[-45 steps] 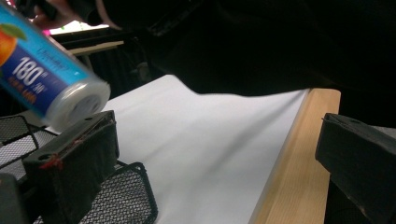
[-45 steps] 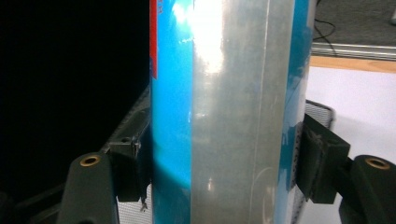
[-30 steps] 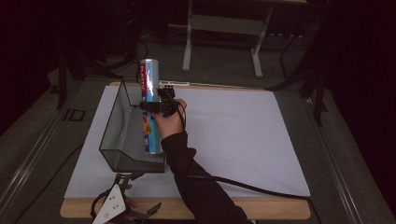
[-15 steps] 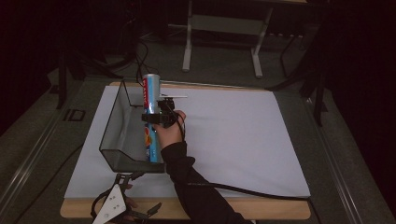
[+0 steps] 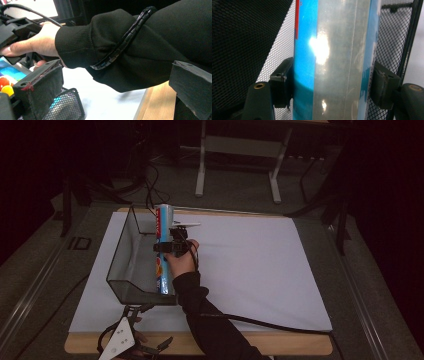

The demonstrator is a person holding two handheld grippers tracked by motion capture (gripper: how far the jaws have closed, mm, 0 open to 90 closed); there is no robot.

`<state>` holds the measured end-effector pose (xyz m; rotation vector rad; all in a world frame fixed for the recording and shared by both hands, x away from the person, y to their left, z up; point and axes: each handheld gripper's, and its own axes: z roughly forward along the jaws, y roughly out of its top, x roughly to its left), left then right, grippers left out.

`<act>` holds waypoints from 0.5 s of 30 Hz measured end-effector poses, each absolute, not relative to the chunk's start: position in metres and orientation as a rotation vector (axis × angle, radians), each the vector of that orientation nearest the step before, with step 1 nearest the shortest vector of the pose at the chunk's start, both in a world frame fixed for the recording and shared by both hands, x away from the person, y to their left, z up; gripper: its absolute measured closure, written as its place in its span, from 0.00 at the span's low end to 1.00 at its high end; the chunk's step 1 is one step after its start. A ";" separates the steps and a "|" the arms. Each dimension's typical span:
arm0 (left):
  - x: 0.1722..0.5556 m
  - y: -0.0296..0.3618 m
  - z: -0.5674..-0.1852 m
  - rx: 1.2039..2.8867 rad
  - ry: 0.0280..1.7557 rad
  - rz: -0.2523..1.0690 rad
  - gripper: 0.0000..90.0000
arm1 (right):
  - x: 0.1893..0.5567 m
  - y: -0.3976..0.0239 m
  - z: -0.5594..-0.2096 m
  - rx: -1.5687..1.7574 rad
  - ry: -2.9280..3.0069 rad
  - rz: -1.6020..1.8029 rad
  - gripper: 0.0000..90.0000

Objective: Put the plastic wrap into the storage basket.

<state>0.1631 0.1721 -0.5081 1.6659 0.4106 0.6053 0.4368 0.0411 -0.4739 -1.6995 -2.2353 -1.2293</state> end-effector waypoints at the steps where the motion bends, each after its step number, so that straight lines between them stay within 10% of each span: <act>1: 0.163 0.172 -0.508 1.666 0.410 0.606 0.00 | 0.438 0.043 -0.475 -1.701 -2.244 -1.212 0.34; 15: 0.162 0.172 -0.508 1.671 0.401 0.609 0.00 | 0.439 0.050 -0.469 -1.648 -2.487 -1.099 0.28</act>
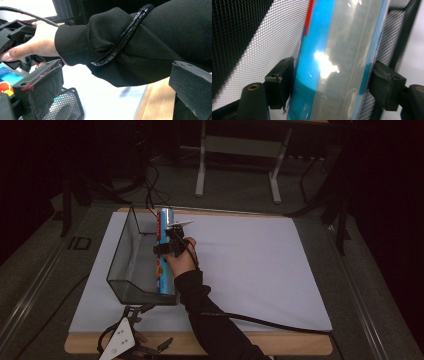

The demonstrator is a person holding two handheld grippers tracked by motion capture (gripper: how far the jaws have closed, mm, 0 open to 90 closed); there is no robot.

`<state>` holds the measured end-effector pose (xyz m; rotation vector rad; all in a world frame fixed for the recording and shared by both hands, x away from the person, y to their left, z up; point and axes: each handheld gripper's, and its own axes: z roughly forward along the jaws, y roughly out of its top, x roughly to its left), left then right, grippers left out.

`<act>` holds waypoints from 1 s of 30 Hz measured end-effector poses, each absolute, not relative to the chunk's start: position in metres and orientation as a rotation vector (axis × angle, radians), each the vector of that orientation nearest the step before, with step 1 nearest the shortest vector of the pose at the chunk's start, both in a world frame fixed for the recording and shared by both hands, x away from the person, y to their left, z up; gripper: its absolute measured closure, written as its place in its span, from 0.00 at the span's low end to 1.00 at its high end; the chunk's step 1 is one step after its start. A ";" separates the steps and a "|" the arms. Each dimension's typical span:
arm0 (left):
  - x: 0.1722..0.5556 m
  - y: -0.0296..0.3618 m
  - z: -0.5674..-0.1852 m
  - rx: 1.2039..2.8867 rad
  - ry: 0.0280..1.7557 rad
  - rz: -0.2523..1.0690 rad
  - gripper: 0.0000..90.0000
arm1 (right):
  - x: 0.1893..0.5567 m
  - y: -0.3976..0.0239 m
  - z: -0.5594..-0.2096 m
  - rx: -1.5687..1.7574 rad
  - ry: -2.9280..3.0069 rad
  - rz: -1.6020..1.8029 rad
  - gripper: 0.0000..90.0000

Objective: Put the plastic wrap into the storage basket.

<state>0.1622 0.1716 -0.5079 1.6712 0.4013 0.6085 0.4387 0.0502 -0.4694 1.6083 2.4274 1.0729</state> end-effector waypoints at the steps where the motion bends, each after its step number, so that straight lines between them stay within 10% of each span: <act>1: 0.162 0.172 -0.508 1.671 0.403 0.608 0.00 | 0.439 0.050 -0.468 1.594 2.434 1.056 0.27; 30: 0.165 0.167 -0.510 1.693 0.403 0.604 0.00 | 0.423 -0.032 -0.388 1.248 2.369 1.008 0.17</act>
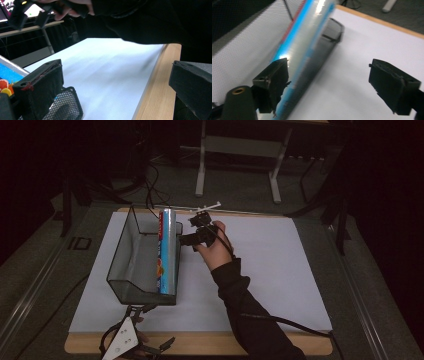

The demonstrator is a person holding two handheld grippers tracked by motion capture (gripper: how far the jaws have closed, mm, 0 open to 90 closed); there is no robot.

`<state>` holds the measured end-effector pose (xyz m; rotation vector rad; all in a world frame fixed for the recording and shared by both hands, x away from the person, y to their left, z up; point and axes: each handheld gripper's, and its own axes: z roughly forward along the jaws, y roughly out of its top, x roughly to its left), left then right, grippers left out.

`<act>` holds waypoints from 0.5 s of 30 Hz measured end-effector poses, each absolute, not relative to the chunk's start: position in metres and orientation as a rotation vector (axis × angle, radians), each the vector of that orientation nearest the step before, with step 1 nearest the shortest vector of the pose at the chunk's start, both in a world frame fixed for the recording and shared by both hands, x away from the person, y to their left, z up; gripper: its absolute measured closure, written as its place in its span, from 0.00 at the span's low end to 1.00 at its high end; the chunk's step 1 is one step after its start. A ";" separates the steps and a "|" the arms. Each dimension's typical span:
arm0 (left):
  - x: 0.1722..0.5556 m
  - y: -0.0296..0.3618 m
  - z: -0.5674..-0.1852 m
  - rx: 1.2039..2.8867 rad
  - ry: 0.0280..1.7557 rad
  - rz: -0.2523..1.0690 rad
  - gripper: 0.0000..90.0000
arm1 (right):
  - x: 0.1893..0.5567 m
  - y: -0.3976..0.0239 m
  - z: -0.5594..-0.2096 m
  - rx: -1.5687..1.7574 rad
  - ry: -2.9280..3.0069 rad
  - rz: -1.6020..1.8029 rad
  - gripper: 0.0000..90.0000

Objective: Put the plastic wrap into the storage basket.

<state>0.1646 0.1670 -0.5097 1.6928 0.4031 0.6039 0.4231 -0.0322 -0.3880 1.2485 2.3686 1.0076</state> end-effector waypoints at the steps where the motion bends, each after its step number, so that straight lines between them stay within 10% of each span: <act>1: 0.165 0.166 -0.510 1.695 0.403 0.603 0.00 | 0.423 -0.050 -0.387 1.238 2.363 1.006 0.14; 15: 0.166 0.166 -0.510 1.687 0.408 0.589 0.00 | 0.405 -0.121 -0.383 1.203 2.261 1.003 0.13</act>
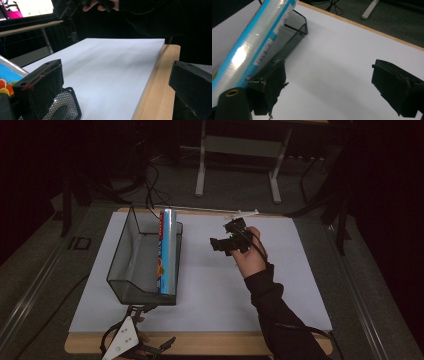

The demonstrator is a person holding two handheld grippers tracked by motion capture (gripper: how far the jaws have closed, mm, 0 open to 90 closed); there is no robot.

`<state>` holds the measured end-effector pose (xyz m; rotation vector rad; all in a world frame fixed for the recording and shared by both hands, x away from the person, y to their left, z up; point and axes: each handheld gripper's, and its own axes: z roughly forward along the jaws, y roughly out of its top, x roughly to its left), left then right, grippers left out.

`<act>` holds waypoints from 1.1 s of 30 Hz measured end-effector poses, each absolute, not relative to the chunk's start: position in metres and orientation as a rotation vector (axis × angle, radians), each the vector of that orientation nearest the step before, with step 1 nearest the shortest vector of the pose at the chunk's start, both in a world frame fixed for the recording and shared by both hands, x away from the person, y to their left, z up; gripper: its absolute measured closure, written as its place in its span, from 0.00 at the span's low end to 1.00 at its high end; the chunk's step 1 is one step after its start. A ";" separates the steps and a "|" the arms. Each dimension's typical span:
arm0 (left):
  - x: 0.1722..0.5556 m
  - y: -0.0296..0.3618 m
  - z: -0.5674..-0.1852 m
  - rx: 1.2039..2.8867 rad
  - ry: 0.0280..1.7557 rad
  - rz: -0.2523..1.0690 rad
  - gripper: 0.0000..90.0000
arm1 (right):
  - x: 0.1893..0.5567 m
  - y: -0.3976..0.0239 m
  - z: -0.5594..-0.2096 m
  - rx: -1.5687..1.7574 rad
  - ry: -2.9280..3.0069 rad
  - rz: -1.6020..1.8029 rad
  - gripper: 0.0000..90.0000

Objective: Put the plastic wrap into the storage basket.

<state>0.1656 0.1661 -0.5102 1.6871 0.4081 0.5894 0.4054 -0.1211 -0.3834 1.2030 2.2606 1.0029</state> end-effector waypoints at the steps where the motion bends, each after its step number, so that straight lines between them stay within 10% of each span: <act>1: 0.166 0.166 -0.510 1.689 0.407 0.591 0.00 | 0.403 -0.126 -0.384 1.200 2.256 1.004 0.13; 33: 0.166 0.163 -0.511 1.707 0.405 0.598 0.00 | 0.317 -0.214 -0.433 1.113 2.244 1.036 0.14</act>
